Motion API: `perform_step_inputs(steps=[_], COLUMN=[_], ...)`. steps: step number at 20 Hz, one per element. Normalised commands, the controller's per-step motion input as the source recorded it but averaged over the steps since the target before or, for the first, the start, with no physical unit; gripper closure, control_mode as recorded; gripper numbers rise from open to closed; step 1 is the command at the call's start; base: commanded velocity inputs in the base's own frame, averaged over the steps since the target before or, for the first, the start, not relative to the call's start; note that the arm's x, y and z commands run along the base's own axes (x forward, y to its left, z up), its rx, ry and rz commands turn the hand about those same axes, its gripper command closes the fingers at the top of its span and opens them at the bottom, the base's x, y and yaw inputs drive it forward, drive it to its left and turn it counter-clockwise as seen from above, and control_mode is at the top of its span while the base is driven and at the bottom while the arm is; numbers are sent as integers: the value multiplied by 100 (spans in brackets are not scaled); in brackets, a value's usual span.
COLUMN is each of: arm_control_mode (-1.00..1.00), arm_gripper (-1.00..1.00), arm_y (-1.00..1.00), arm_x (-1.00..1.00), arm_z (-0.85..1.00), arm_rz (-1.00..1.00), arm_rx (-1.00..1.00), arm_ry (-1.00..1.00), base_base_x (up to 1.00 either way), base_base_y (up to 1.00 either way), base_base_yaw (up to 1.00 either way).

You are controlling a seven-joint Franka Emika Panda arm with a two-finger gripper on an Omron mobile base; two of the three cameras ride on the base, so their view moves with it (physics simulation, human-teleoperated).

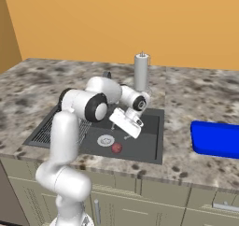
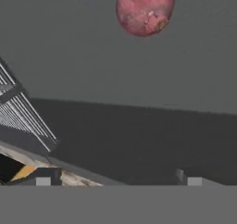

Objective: Pick up all produce items and place them in the sink. Turn on the sink faucet to wash them. Then turn the sink off and put them in the tray.

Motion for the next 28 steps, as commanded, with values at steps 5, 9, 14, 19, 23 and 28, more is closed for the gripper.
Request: perform_step_inputs(steps=[5,9,14,19,23,28], arm_control_mode=[-100,-100,-100,-100,-100,-100], arm_gripper=[-100,-100,-100,-100,-100,-100], arm_y=[0,0,4,6,0,-3], arm_x=[20,18,43,40,44,23], arm_z=[-61,-66,-45,-47,-48,-38], arm_rz=[12,12,10,9,11,11], arm_rx=[-8,-8,-1,0,0,1], arm_ry=[0,-1,-5,-6,-10,-10], base_base_x=[0,0,0,0,0,0], base_base_y=[0,0,0,0,0,0], base_base_yaw=[0,0,0,0,0,0])
